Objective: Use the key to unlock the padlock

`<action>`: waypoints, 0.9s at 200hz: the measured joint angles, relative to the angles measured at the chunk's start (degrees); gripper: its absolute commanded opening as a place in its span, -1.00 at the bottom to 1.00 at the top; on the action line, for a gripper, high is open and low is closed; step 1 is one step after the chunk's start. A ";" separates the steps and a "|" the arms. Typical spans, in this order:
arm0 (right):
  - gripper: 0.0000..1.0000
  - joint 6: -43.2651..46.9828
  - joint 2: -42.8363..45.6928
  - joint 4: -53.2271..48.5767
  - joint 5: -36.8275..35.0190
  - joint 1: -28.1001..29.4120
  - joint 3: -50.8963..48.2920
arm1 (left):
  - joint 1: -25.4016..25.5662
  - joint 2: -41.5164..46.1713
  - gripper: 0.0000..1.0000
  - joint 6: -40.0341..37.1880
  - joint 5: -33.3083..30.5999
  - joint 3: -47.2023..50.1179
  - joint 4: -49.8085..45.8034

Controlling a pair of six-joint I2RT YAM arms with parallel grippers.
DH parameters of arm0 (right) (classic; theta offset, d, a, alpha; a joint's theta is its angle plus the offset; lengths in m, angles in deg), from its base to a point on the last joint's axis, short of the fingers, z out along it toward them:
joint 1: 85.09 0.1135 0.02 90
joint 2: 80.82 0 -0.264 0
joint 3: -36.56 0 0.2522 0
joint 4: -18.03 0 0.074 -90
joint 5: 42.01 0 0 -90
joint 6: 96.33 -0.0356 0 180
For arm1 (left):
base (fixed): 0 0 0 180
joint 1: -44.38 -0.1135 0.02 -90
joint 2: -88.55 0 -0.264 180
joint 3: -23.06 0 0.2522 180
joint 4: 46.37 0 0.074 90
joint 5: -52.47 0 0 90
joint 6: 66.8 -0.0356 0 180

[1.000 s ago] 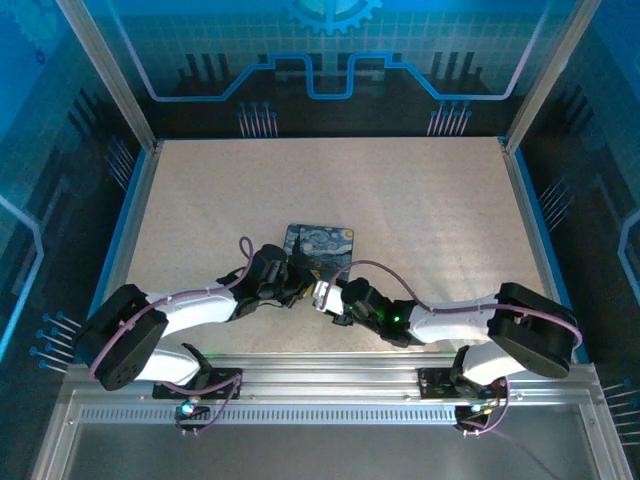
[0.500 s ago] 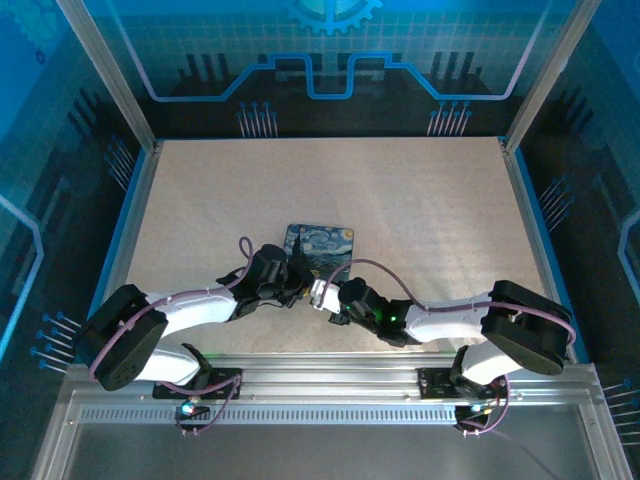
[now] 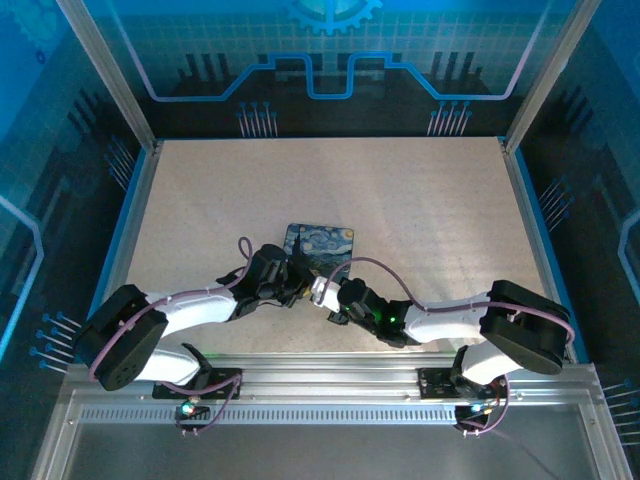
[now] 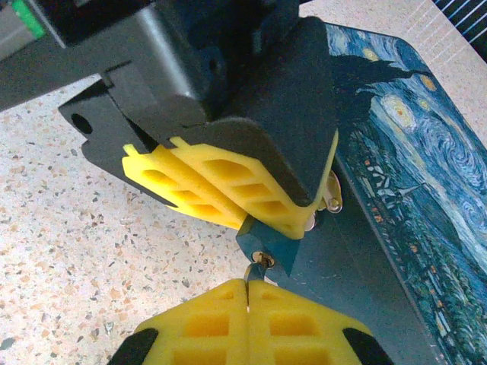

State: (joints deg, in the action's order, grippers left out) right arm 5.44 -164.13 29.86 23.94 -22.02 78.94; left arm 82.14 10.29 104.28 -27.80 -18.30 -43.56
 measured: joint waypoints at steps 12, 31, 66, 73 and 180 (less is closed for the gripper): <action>-1.00 -0.85 -0.11 0.11 0.00 0.00 0.00 | 0.00 0.00 -1.00 0.02 -0.02 0.00 0.00; -1.00 -1.95 -0.39 0.50 -0.17 0.00 0.00 | 0.00 0.00 -1.00 0.02 -0.26 0.00 0.00; -1.00 -5.40 -0.55 0.83 -0.17 0.00 0.00 | -0.02 0.02 -1.00 0.02 -0.46 0.00 0.00; -1.00 -6.64 -0.57 0.96 -0.09 -0.02 0.00 | -0.04 0.00 -1.00 0.02 -0.46 0.00 0.00; -1.00 -31.54 -0.33 1.73 7.02 -3.48 -0.09 | -0.11 0.02 -1.00 0.04 -1.33 0.00 0.02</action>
State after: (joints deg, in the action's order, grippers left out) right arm -26.10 -164.45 31.58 30.96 -25.49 78.85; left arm 82.03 10.31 104.33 -29.13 -18.30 -43.53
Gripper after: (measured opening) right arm 0.062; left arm 0.106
